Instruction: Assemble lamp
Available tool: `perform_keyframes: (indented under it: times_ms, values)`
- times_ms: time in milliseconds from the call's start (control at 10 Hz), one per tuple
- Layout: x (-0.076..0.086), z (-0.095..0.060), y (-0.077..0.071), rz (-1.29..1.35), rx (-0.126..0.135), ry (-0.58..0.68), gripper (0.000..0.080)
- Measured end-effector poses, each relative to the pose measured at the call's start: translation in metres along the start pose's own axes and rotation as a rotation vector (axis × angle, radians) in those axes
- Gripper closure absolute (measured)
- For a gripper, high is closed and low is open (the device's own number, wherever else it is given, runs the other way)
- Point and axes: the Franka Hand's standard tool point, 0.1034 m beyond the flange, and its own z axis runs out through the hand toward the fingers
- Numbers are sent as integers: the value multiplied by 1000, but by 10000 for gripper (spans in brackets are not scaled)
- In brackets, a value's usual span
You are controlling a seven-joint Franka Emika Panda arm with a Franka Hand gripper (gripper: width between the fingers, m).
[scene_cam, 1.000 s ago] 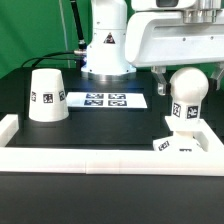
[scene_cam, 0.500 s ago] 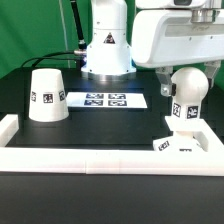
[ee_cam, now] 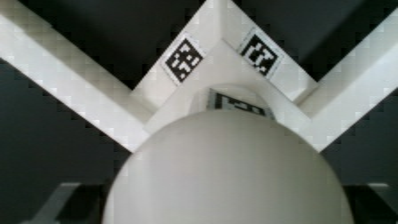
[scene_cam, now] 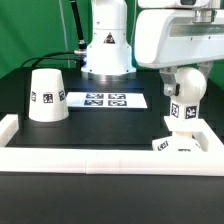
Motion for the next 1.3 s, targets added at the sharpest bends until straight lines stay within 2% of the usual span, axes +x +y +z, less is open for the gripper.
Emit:
perform_keyframes:
  times_ms: [200,500,800,1300]
  values:
    - [0,0,0,87,0,1,222]
    - [3,-2,0,412,-10,20,222]
    - [1,-2,4,703,-9,22,220]
    - [-3,-2,11,940,-16,23,220]
